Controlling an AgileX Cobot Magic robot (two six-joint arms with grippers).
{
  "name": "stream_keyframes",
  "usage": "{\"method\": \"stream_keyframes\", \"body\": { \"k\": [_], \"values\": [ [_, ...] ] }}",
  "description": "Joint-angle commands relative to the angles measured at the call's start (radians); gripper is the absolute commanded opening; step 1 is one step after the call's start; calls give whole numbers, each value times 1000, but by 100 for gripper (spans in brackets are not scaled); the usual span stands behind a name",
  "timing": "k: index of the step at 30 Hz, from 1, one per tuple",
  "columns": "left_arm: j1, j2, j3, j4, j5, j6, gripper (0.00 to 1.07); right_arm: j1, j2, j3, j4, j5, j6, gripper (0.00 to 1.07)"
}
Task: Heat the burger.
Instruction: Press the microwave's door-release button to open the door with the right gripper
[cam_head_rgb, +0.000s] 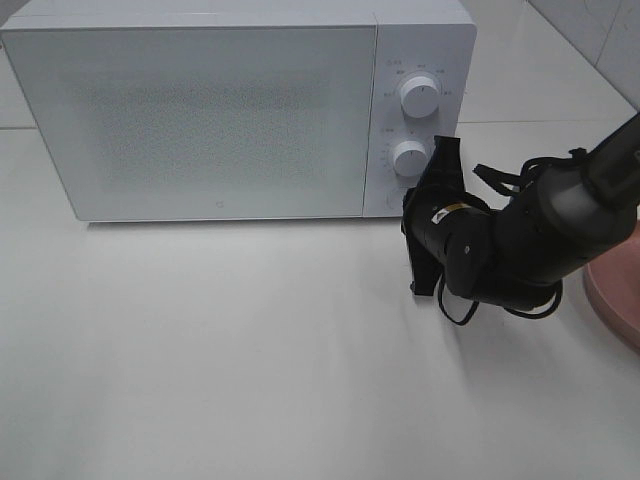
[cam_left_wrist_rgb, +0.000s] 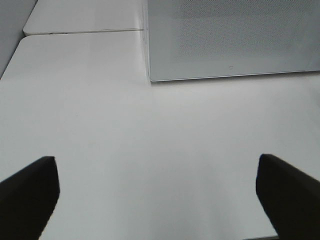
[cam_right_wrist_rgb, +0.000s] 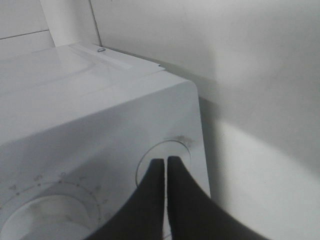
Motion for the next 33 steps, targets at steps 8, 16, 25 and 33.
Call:
{"method": "stream_keyframes", "body": {
  "k": [8, 16, 25, 33],
  "values": [
    [2, -17, 2, -5, 4, -5, 100, -9, 14, -27, -11, -2, -9, 0],
    [2, -17, 2, -5, 4, -5, 100, -9, 35, -58, -15, 9, -10, 0],
    [2, -17, 2, -5, 4, -5, 100, -21, 53, -89, 0, -27, -38, 0],
    [2, -17, 2, -5, 4, -5, 100, -21, 53, -97, 18, -128, -58, 0]
  ]
}}
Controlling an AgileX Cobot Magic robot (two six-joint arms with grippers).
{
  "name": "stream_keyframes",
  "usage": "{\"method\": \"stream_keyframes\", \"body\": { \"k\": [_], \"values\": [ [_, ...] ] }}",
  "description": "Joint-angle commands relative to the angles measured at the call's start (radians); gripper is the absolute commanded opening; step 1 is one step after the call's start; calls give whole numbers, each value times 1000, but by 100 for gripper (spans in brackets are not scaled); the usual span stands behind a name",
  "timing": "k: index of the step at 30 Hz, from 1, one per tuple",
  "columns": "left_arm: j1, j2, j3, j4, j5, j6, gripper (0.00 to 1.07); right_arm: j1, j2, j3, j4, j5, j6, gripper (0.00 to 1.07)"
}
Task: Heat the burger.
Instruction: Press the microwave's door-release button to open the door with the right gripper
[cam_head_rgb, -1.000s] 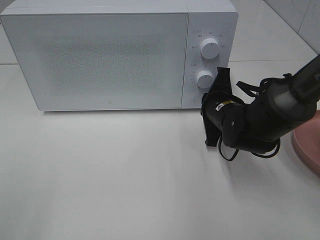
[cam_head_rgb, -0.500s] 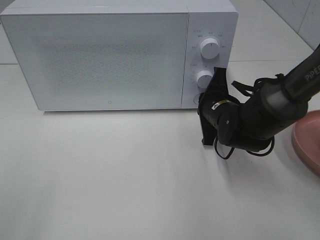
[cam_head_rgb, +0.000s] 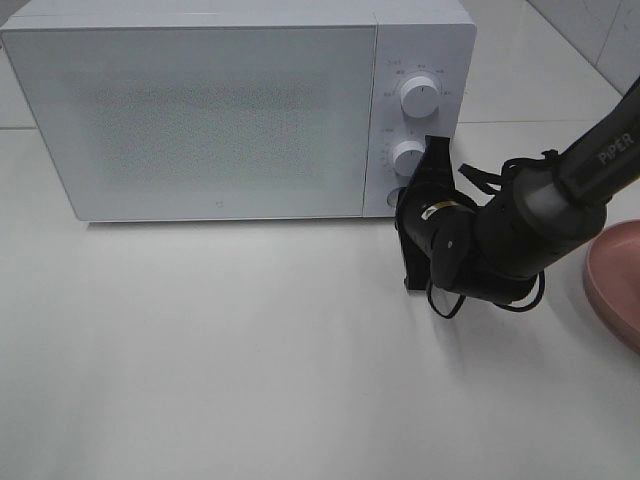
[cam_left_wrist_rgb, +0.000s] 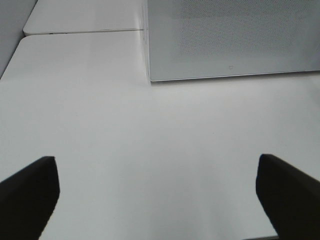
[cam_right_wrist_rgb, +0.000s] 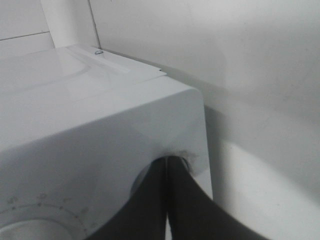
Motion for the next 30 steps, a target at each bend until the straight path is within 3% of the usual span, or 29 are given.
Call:
{"method": "stream_keyframes", "body": {
  "k": [1, 15, 30],
  "values": [
    [2, -17, 2, -5, 4, -5, 100, -9, -7, -27, 2, -121, -24, 0],
    [2, -17, 2, -5, 4, -5, 100, -9, -7, -85, 55, -319, -86, 0],
    [2, -17, 2, -5, 4, -5, 100, -20, 37, -189, 54, -377, -119, 0]
  ]
}}
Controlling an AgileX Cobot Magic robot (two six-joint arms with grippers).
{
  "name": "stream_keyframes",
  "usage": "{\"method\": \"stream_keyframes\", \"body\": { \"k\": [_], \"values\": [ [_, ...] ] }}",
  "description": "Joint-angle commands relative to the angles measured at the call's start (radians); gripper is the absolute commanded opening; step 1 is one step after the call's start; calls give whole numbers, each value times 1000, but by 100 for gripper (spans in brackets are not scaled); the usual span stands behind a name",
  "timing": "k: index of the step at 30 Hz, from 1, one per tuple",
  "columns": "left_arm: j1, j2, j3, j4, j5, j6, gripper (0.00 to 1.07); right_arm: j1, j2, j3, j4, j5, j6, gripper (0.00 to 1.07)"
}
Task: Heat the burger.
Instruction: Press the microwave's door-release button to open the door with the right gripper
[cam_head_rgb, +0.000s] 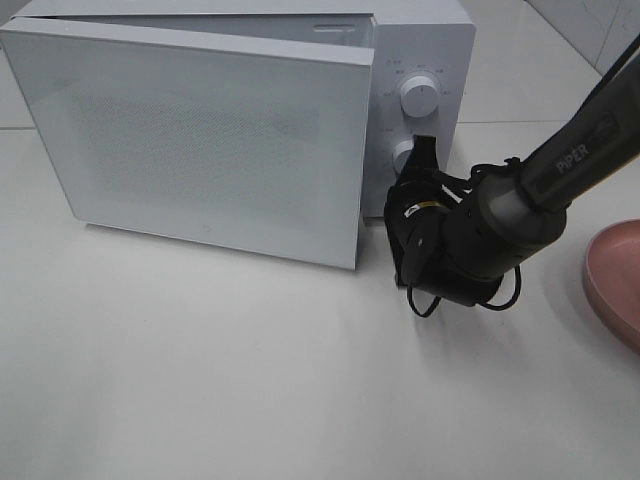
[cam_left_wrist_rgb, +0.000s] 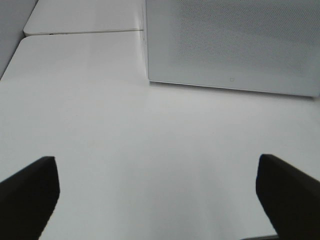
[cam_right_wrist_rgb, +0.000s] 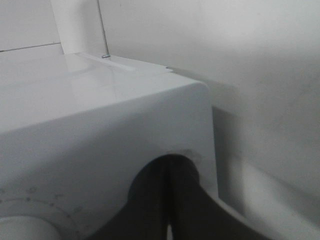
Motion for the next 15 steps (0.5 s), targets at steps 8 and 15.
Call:
{"method": "stream_keyframes", "body": {
  "k": [8, 15],
  "values": [
    [2, -17, 2, -5, 4, -5, 100, -54, -17, -102, -82, -311, -30, 0],
    [2, -17, 2, -5, 4, -5, 100, -54, -17, -101, -63, -270, -30, 0]
  ]
}}
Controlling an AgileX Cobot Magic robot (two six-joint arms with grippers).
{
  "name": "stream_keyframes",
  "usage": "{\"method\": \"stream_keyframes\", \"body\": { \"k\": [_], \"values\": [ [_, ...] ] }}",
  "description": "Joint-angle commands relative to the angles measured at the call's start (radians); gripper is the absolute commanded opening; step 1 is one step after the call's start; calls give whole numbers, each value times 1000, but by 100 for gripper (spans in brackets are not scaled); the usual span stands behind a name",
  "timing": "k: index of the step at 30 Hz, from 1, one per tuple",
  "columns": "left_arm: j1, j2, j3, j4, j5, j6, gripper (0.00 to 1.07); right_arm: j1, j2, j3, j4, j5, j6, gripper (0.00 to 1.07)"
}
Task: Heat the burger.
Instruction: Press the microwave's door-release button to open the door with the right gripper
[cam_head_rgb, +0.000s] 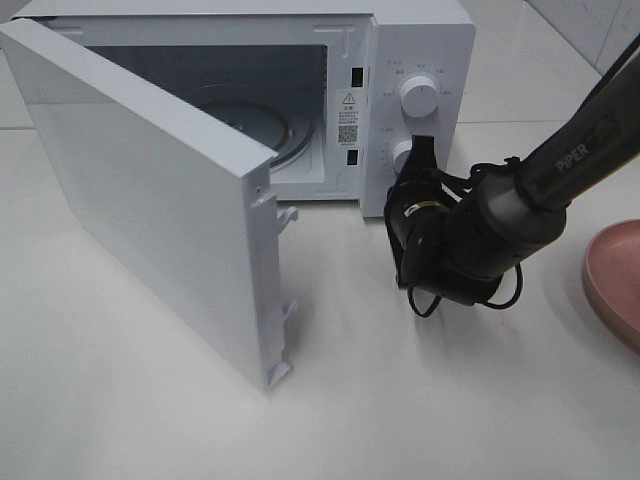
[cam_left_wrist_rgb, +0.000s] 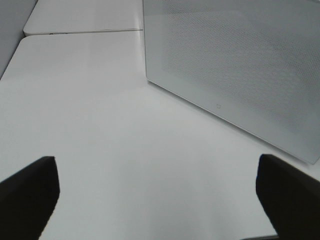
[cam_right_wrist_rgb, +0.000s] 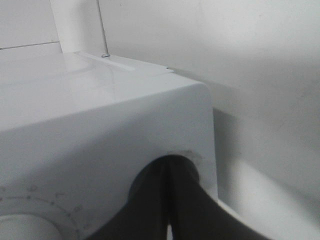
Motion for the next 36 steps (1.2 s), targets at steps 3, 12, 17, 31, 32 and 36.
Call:
{"method": "stream_keyframes", "body": {
  "k": [3, 12, 17, 31, 32, 36],
  "values": [
    [2, -17, 2, -5, 4, -5, 100, -54, -19, -99, -71, -264, -7, 0],
    [2, -17, 2, -5, 4, -5, 100, -54, -51, -56, -72, -118, 2, 0],
    [2, -17, 2, -5, 4, -5, 100, -53, -84, -2, -90, -38, 11, 0],
    [2, -17, 2, -6, 4, -5, 100, -53, -158, 98, -206, 78, 65, 0],
    [2, -17, 2, -6, 4, -5, 100, -53, -158, 98, -206, 78, 65, 0],
    [2, -17, 2, -6, 4, -5, 100, -53, -189, 137, -233, 94, 60, 0]
  ]
}}
